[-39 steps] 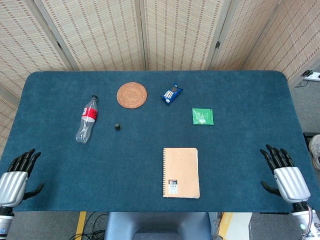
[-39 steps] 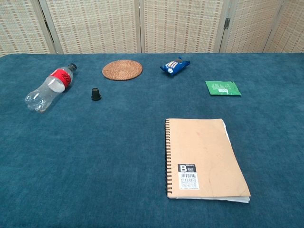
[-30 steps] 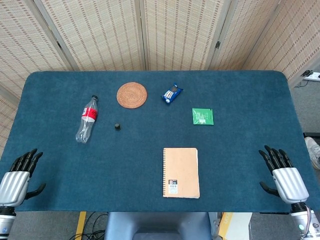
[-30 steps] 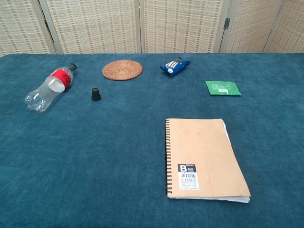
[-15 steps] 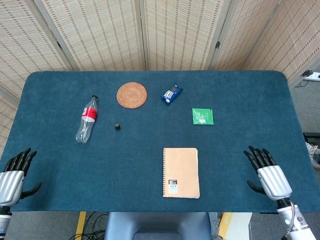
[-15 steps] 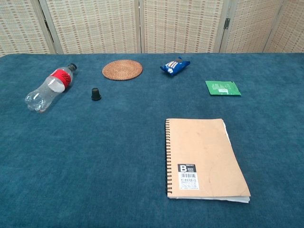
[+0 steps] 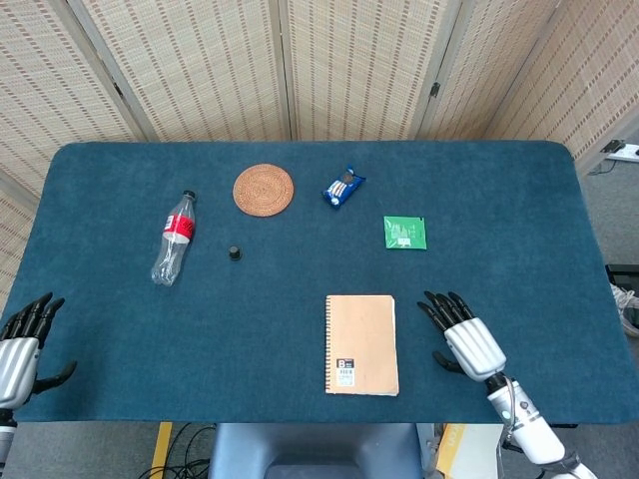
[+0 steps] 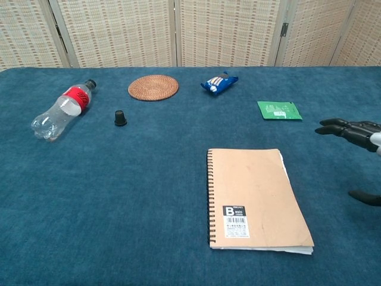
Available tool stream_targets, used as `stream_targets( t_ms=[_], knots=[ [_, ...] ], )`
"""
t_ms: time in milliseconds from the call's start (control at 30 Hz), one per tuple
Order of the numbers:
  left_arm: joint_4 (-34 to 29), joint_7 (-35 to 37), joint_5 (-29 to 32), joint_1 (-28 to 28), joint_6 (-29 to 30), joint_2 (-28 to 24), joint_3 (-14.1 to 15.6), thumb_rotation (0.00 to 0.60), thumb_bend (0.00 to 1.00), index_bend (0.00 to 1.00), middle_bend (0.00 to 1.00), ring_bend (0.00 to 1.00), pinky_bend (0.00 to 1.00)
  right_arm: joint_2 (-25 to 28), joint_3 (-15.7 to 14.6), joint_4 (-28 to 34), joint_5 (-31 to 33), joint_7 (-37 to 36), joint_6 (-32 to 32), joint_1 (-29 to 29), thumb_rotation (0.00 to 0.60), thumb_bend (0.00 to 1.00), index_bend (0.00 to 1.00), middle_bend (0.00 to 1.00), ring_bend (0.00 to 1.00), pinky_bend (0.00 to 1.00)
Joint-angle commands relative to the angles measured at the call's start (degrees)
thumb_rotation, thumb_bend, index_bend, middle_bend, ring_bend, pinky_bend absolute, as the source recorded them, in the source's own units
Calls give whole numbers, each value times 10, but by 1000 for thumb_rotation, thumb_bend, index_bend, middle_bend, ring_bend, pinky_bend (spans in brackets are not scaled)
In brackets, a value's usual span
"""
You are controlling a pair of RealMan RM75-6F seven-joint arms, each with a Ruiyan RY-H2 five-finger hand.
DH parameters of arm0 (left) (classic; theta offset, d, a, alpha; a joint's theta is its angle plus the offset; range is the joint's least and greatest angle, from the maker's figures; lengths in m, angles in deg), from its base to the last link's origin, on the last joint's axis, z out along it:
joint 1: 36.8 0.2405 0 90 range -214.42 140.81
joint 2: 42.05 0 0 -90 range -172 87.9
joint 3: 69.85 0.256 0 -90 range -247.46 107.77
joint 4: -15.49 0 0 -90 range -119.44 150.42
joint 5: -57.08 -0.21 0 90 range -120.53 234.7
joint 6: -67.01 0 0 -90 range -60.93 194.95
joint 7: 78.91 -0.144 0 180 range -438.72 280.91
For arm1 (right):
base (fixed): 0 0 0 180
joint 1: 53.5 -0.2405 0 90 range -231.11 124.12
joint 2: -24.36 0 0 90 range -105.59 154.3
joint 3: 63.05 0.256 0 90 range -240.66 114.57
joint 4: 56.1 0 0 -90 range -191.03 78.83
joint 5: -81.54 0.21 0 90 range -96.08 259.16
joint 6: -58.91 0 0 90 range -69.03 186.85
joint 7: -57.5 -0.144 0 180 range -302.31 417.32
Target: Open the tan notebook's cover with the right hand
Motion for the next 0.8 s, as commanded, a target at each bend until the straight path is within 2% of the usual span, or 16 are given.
stream_targets(
  t_ms=[33, 567, 800],
  knots=[
    [2, 7, 0, 0, -1, -3, 0, 600, 272, 80, 40, 27, 129, -28, 1, -25, -7, -4, -3, -11, 600, 350, 0, 0, 0, 0],
    [1, 1, 15, 4, 5, -2, -6, 600, 272, 80, 40, 27, 129, -89, -5, -102, -14, -28, -5, -46, 600, 358, 0, 0, 0, 0],
    [0, 2, 15, 5, 5, -4, -6, 600, 272, 80, 40, 27, 129, -99, -10, -115, -8, -35, -3, -50, 600, 357, 0, 0, 0, 0]
  ],
)
